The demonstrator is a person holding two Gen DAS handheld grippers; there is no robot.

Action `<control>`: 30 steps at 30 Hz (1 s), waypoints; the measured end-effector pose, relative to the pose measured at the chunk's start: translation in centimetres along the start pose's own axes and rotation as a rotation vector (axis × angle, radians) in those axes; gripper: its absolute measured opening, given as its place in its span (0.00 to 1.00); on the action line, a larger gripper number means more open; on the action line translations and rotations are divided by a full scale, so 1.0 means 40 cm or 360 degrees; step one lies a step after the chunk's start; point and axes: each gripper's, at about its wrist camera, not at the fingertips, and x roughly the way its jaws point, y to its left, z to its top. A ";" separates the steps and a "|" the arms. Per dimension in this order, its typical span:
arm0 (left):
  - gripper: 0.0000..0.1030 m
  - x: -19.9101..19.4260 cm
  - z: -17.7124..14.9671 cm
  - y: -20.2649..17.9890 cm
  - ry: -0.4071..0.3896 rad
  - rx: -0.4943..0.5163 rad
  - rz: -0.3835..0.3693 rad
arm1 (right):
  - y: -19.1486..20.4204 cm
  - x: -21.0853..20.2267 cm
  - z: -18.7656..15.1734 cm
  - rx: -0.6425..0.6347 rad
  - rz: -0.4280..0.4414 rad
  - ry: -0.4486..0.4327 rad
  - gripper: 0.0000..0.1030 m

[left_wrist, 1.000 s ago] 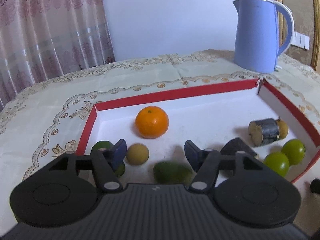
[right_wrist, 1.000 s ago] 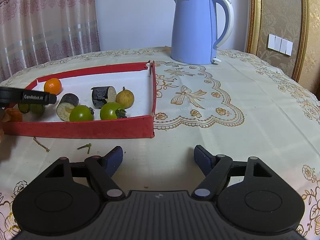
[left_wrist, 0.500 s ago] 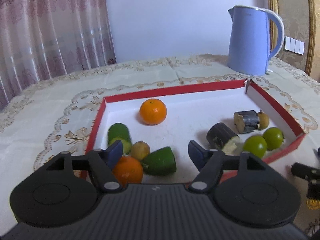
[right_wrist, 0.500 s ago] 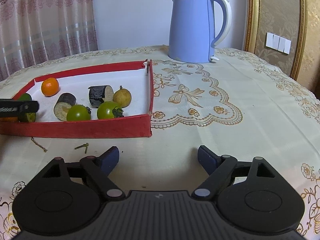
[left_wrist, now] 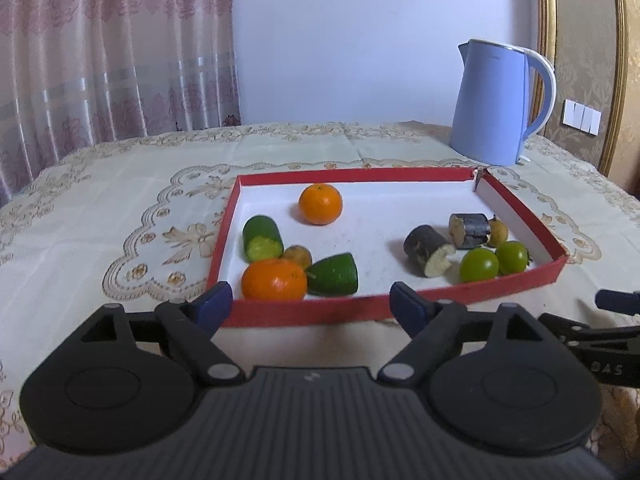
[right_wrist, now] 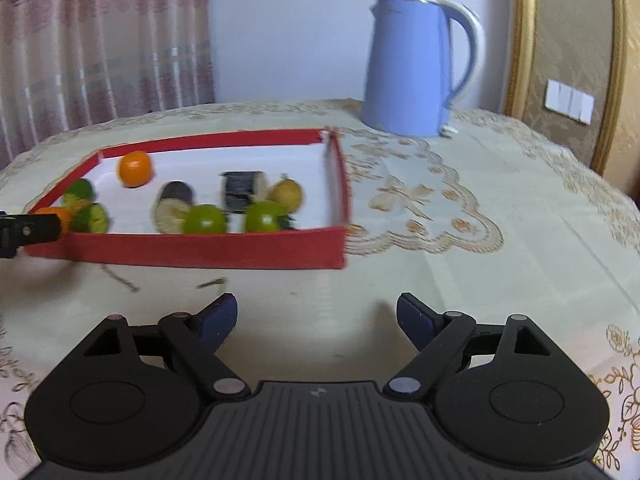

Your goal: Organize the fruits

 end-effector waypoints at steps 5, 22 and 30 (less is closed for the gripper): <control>0.86 -0.029 -0.015 0.010 -0.0001 -0.0027 0.0001 | 0.065 -0.012 0.018 -0.0052 0.0040 -0.0016 0.85; 0.99 -0.093 -0.009 0.000 -0.0062 -0.0020 0.0090 | 0.137 -0.028 0.060 0.0020 0.0009 -0.0063 0.85; 1.00 -0.090 -0.012 -0.001 -0.0063 -0.0006 0.0108 | 0.126 -0.017 0.062 0.0067 0.0000 -0.0048 0.85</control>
